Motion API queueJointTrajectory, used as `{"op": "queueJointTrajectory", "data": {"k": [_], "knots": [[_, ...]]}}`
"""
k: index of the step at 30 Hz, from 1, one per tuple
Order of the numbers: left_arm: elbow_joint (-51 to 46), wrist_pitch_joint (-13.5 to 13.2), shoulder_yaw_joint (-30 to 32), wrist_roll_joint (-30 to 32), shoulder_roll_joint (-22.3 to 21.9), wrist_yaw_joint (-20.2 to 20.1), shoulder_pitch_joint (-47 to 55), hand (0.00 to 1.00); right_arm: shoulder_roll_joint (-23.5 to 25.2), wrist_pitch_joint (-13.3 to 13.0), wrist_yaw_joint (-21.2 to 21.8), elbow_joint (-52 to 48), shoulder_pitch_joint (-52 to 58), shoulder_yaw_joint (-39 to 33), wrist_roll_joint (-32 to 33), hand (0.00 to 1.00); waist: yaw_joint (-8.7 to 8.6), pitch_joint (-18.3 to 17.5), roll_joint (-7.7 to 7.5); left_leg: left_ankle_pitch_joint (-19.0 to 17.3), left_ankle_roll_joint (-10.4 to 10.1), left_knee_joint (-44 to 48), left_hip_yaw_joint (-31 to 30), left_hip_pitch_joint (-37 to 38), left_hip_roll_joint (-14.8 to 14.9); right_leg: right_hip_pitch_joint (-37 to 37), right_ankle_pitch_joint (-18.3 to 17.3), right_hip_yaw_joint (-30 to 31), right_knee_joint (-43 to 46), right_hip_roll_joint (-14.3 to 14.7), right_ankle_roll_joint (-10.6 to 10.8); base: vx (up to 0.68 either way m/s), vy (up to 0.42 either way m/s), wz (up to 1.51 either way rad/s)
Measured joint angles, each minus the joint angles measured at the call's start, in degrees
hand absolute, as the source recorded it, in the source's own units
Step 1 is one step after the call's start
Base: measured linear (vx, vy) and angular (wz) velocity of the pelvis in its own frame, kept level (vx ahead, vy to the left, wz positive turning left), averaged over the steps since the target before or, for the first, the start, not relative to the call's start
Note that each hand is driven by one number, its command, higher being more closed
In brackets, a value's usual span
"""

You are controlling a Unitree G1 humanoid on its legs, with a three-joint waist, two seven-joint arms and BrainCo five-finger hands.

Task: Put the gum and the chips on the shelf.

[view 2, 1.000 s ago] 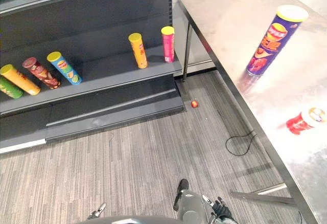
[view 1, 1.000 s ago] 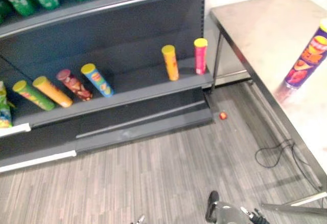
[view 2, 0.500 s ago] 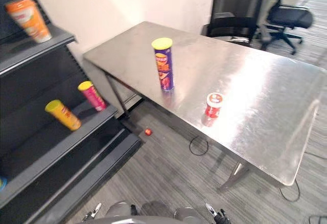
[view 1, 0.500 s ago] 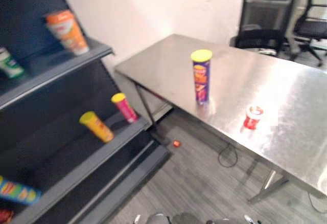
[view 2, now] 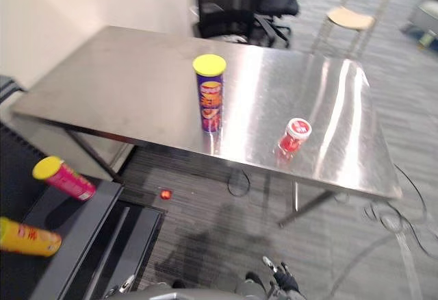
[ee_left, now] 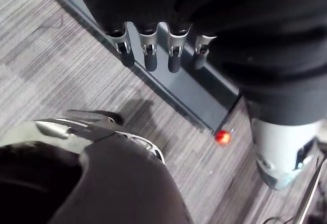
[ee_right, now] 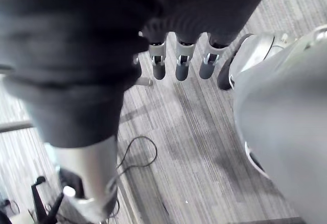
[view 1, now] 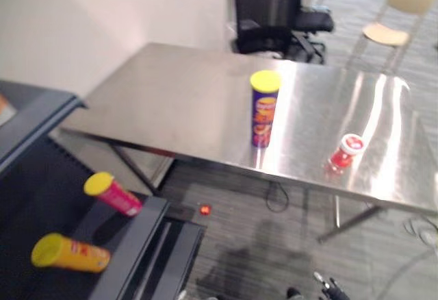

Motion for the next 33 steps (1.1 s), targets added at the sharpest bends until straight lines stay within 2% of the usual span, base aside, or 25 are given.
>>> {"op": "queueJointTrajectory", "data": {"k": [1,3,4,6,8,9,10,12,16,19,24,28,31,33], "knots": [[-0.08,0.00,-0.43,0.00,0.08,0.17,0.00,0.00,-0.13,0.01,-0.04,-0.03,0.03,-0.02,0.00,0.00,-0.25,0.42,0.68,0.19,0.58,-0.44,1.18,0.48,-0.01,-0.30,-0.26,-5.94,0.88,-0.99,-0.61,0.00,0.145,-0.93],[-1.02,0.02,-1.66,0.01,-0.05,0.28,0.10,0.00,-0.38,0.03,-0.69,0.00,0.61,-0.02,-0.01,0.00,0.00,0.98,1.04,0.27,0.75,-3.14,5.97,4.68,-0.40,0.98,-2.77,-28.59,4.54,-4.10,-4.36,0.00,0.076,-0.98],[-1.01,0.05,-1.84,0.01,-0.06,0.27,0.10,0.00,-0.40,0.02,-0.82,-0.01,0.56,0.03,-0.01,0.00,0.07,1.05,1.07,0.26,0.76,-3.65,7.33,5.81,-0.48,1.68,-2.99,-33.38,4.30,-4.53,-4.69,-0.01,0.023,-0.93],[-1.02,0.14,-2.29,0.03,-0.04,0.24,0.11,0.00,-0.46,0.01,-0.86,-0.01,0.48,0.12,-0.11,0.00,0.09,1.12,0.98,0.26,0.75,-4.35,9.08,7.21,-0.83,2.02,-3.22,-39.02,3.29,-5.07,-4.60,0.00,-0.076,-0.82],[-1.11,0.19,-2.80,0.03,0.07,0.11,0.08,0.00,-0.59,0.02,-0.87,0.13,0.67,0.28,-0.15,0.00,0.11,1.07,0.51,0.26,0.73,-5.18,8.59,8.01,-1.37,2.98,-3.84,-39.23,0.12,-4.11,-3.00,0.00,-0.159,-0.75],[-1.22,0.33,-2.93,0.10,-0.02,-0.04,-0.09,0.00,-1.12,0.03,-0.87,0.24,0.73,0.57,-0.16,0.00,0.16,1.52,0.86,0.25,0.66,-5.85,8.08,8.02,-1.71,3.53,-3.70,-38.18,-2.86,-3.50,-0.26,-0.03,-0.133,-0.48],[-1.23,0.43,-3.31,0.11,-0.02,-0.06,-0.11,0.00,-1.32,0.07,-0.85,0.14,0.92,0.60,-0.05,0.00,0.00,1.88,0.72,0.42,0.39,-6.15,7.52,7.93,-1.71,3.52,-3.42,-38.03,-3.61,-3.16,-0.15,-0.07,-0.138,-0.39],[-1.06,0.65,-4.34,0.13,-0.14,-0.15,-0.09,0.00,-2.35,0.07,-0.89,0.24,1.21,0.43,-0.08,0.00,-0.19,1.84,1.67,0.62,0.04,-7.34,6.69,8.15,-1.38,3.89,-2.61,-37.67,-5.46,-1.98,-0.22,-0.06,-0.080,-0.09],[-1.02,0.64,-3.86,0.12,-0.01,-0.34,-0.08,0.00,-2.44,0.11,-0.79,1.22,1.86,0.56,-0.17,0.00,0.89,2.06,0.68,1.12,-1.01,-9.01,6.16,9.94,-0.32,7.77,0.30,-37.52,-12.00,0.33,-0.47,-0.03,-0.061,-0.05],[-0.95,0.67,-3.54,0.13,0.01,-0.35,-0.06,0.00,-2.47,0.16,-0.67,1.78,2.23,0.38,-0.18,0.00,1.17,2.07,0.05,0.94,-1.30,-8.97,5.91,9.81,-0.56,9.83,2.76,-37.83,-16.48,0.76,-0.64,0.00,0.006,0.02],[-0.85,0.78,-1.47,0.42,-0.02,-0.35,-0.08,0.00,-2.41,0.52,-0.82,3.48,2.08,-3.68,-0.34,0.00,1.22,2.18,-0.03,0.96,-1.27,-9.88,3.66,9.74,-1.45,9.79,2.97,-38.76,-16.48,0.26,-0.48,0.04,0.056,0.10],[-0.53,1.09,-0.11,1.22,-0.06,-0.43,-0.40,0.00,-2.48,0.71,-1.52,5.22,2.00,-10.89,-1.39,0.00,1.20,2.17,0.00,0.97,-1.25,-9.92,0.68,9.88,-2.09,10.86,2.98,-40.47,-16.47,-0.14,-0.45,0.06,0.051,0.18],[-0.58,1.15,1.29,2.65,0.04,-0.97,-0.59,0.00,-3.34,1.07,-2.06,6.90,1.21,-20.28,-1.32,0.00,1.16,2.25,-0.13,1.02,-1.17,-9.96,-0.80,9.96,-2.76,11.55,3.01,-41.50,-16.46,-0.77,-0.41,0.01,0.055,0.20],[-0.96,1.20,2.77,2.74,-0.05,-1.87,-0.55,0.00,-6.36,1.94,-2.16,6.86,-0.28,-29.33,-0.48,0.00,1.15,2.36,-0.32,1.02,-1.16,-9.96,-0.82,10.00,-3.44,11.59,3.28,-41.45,-16.46,-1.50,0.00,-0.02,0.076,0.02]]}}
